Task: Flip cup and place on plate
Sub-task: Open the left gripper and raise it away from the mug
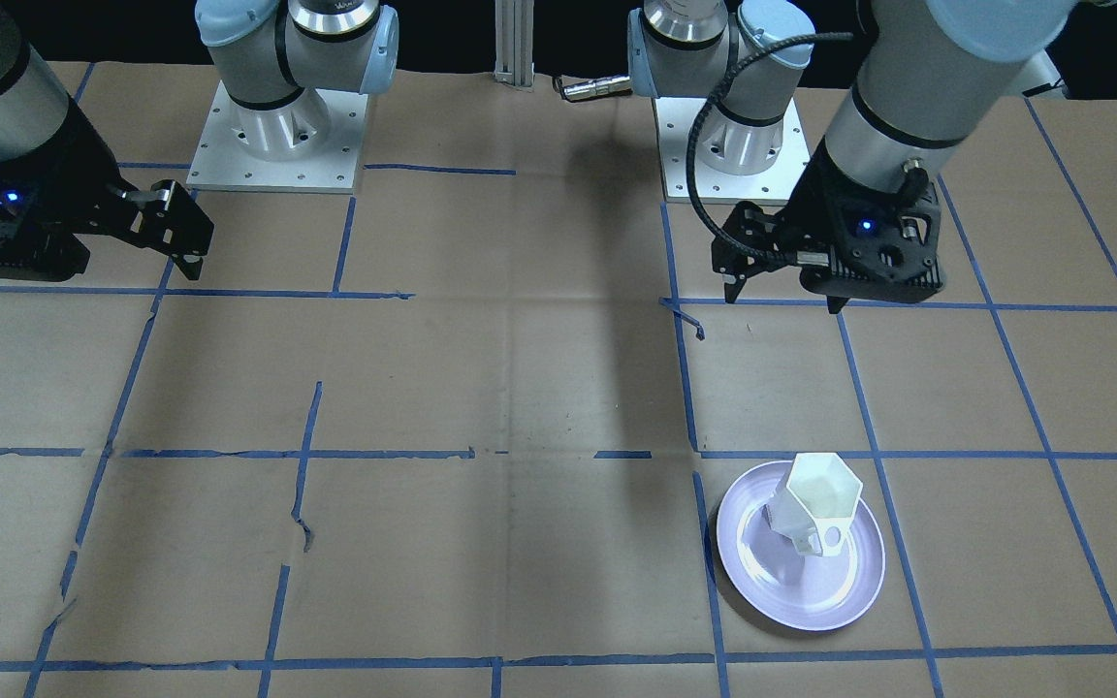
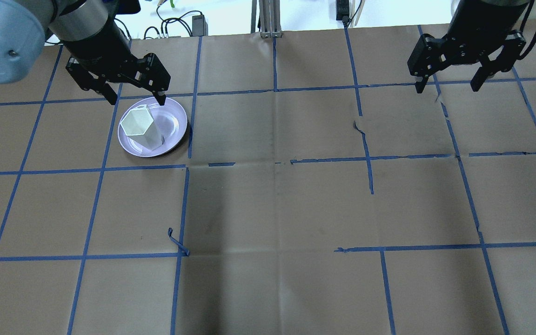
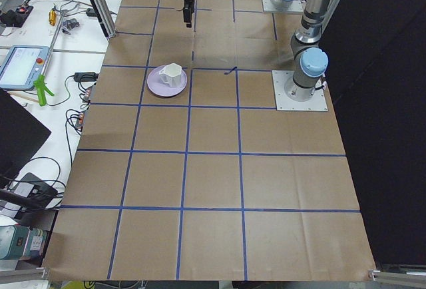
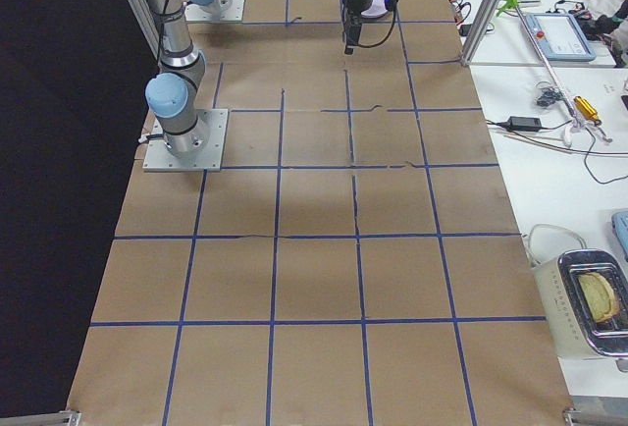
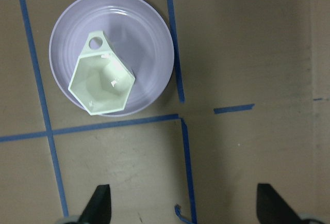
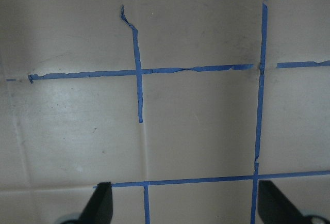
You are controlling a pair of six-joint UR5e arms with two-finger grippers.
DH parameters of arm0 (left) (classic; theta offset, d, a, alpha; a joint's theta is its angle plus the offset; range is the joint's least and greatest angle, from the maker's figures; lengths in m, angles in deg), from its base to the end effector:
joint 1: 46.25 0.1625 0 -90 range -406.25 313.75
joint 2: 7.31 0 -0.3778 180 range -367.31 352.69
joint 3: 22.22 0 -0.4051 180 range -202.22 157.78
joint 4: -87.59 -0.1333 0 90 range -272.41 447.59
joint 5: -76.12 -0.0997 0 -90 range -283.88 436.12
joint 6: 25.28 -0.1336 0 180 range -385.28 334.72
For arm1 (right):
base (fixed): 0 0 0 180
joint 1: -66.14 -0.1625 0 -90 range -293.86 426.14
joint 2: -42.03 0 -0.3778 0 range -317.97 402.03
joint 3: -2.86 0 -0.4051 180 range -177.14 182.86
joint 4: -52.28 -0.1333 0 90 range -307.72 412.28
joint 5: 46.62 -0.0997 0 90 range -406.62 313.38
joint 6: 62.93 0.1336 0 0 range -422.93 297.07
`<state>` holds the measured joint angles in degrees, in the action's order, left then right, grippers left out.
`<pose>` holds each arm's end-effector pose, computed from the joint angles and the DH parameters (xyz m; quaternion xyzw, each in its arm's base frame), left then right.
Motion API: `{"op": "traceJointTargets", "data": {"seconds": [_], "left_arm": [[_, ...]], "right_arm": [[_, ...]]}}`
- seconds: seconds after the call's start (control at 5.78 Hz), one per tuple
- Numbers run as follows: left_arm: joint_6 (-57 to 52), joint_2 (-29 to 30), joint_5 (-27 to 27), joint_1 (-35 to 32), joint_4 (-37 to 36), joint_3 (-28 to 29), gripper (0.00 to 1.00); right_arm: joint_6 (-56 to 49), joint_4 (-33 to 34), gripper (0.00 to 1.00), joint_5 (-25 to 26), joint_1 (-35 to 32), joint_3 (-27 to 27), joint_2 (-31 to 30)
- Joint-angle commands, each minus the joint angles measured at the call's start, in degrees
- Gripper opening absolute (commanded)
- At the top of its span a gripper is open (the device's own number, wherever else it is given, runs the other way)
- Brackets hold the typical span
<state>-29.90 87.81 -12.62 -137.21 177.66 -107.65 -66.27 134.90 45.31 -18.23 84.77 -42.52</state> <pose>-0.1452 -0.5347 0.4003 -0.0486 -0.9987 -0.0051 0.0112 0.0763 -0.5390 0.4159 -0.0193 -0.9988 -0.0425 0.0135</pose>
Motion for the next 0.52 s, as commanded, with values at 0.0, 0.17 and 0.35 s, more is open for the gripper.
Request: {"op": "traceJointTargets", "data": {"seconds": [0.0,0.17,0.35], "left_arm": [[0.05,-1.68,-0.30,-1.07,0.01,-1.84,0.99],[-0.04,-2.30,-0.30,-0.90,0.02,-2.02,0.99],[-0.12,-2.48,-0.30,-0.46,0.02,-2.03,0.99]], "right_arm": [[0.00,0.00,1.00,0.00,0.00,0.00,0.00],[0.00,0.00,1.00,0.00,0.00,0.00,0.00],[0.00,0.00,1.00,0.00,0.00,0.00,0.00]]}}
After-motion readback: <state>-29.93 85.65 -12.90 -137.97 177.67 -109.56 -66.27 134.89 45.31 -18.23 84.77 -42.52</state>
